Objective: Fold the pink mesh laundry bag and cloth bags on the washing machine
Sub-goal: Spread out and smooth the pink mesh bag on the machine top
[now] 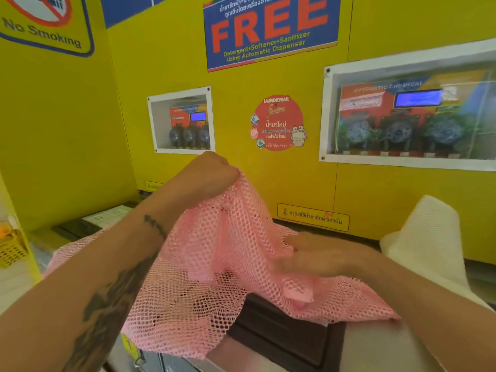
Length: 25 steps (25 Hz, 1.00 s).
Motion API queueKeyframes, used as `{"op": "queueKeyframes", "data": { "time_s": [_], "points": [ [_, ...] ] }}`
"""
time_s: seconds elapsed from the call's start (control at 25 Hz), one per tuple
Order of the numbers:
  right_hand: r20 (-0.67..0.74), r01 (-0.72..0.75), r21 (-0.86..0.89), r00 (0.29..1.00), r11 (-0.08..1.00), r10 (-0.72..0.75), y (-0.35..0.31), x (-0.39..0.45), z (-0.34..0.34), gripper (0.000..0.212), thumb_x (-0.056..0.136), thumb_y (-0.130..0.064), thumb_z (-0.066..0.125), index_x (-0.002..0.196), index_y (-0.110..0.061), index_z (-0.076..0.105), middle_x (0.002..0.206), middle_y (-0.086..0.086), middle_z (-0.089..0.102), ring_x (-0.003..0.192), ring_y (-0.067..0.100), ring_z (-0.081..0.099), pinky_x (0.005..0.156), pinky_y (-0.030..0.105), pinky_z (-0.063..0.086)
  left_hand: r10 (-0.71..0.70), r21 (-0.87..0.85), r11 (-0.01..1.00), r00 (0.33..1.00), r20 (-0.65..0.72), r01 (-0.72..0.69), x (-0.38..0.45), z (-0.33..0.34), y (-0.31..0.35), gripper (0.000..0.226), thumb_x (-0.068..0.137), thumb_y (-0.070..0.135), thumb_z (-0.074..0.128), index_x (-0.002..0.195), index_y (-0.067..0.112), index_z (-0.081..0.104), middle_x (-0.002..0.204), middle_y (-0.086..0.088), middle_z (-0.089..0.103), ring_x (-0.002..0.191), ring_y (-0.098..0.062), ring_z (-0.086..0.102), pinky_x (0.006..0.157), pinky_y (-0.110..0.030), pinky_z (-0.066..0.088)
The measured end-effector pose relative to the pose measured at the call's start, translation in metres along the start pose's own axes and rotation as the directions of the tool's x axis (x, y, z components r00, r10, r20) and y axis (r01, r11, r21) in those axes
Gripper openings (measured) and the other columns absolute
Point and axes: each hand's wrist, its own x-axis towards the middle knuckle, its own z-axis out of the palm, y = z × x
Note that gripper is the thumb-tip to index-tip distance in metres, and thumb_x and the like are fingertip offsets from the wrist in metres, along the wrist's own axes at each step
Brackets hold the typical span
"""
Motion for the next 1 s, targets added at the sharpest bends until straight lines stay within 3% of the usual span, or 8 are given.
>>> {"op": "queueKeyframes", "data": {
  "time_s": [0.08,0.2,0.24,0.36,0.44,0.64,0.8,1.0],
  "points": [
    [-0.039,-0.025,-0.010,0.999,1.000,0.024,-0.005,0.006,0.016,0.079,0.082,-0.050,0.069,0.148,-0.020,0.037,0.145,-0.001,0.051,0.125,0.020,0.056,0.098,0.033,0.048,-0.005,0.011,1.000,1.000,0.016,0.005,-0.002,0.001,0.003,0.023,0.086,0.021,0.051,0.090,0.009,0.070,0.094,-0.010,0.066,0.084,-0.023,0.060,0.065,-0.032,0.045],
    [-0.221,-0.007,-0.067,0.975,0.998,-0.008,0.000,0.022,0.012,0.011,0.088,-0.013,0.059,0.095,-0.014,0.067,0.085,0.001,0.069,0.067,0.013,0.066,0.052,0.023,0.051,0.005,0.089,0.996,0.998,0.057,-0.010,-0.006,-0.010,-0.003,0.023,0.089,0.023,0.053,0.096,0.012,0.072,0.101,-0.008,0.066,0.091,-0.024,0.062,0.080,-0.039,0.051],
    [-0.276,-0.013,-0.092,0.961,0.996,-0.013,0.002,0.024,-0.002,0.011,0.088,-0.011,0.058,0.083,-0.010,0.067,0.075,0.001,0.065,0.060,0.014,0.062,0.047,0.024,0.045,0.008,0.091,0.996,0.997,0.077,-0.015,-0.008,-0.021,-0.008,0.021,0.088,0.026,0.055,0.095,0.016,0.072,0.100,-0.005,0.068,0.090,-0.023,0.063,0.083,-0.040,0.052],
    [-0.544,-0.036,-0.188,0.836,0.982,-0.073,0.001,0.027,-0.070,0.016,0.090,-0.009,0.058,0.075,-0.016,0.061,0.077,0.000,0.060,0.073,0.024,0.059,0.057,0.028,0.041,0.010,0.010,1.000,0.996,0.093,-0.011,-0.016,-0.066,-0.029,0.011,0.089,0.028,0.062,0.087,0.023,0.071,0.090,0.000,0.071,0.081,-0.019,0.065,0.073,-0.036,0.052],
    [-0.742,-0.096,-0.321,0.644,0.942,-0.187,-0.010,0.039,-0.113,0.010,0.088,-0.012,0.060,0.093,-0.021,0.060,0.090,0.007,0.063,0.086,0.034,0.062,0.068,0.035,0.046,0.013,-0.161,0.987,0.999,0.047,-0.005,-0.024,-0.094,-0.041,0.010,0.091,0.021,0.063,0.084,0.018,0.069,0.074,0.001,0.070,0.067,-0.017,0.063,0.059,-0.028,0.046],
    [-0.790,-0.179,-0.555,0.419,0.812,-0.448,-0.085,0.109,-0.163,0.029,0.082,-0.021,0.068,0.111,-0.016,0.068,0.101,0.021,0.070,0.096,0.043,0.065,0.081,0.046,0.052,-0.003,-0.343,0.939,0.995,-0.102,-0.032,-0.017,-0.131,-0.082,0.015,0.093,0.021,0.063,0.087,0.010,0.071,0.066,0.000,0.069,0.055,-0.012,0.061,0.049,-0.021,0.047],
    [-0.687,-0.354,-0.702,0.562,0.618,-0.460,-0.125,0.180,-0.106,0.029,0.079,-0.029,0.065,0.105,-0.018,0.070,0.104,0.014,0.063,0.104,0.038,0.060,0.085,0.041,0.047,-0.157,-0.111,0.983,0.981,-0.112,0.145,0.001,-0.124,-0.177,0.030,0.090,0.039,0.062,0.087,0.012,0.074,0.078,-0.005,0.072,0.070,-0.023,0.063,0.064,-0.033,0.046],
    [-0.621,-0.288,-0.714,0.682,0.638,-0.387,-0.180,0.282,-0.039,0.026,0.090,-0.029,0.059,0.113,-0.020,0.065,0.105,0.007,0.064,0.101,0.027,0.064,0.080,0.035,0.049,-0.292,-0.032,0.956,0.956,-0.035,0.291,0.029,-0.114,-0.302,0.032,0.094,0.036,0.059,0.073,0.014,0.070,0.073,-0.004,0.068,0.068,-0.020,0.062,0.058,-0.027,0.041]
  ]
}}
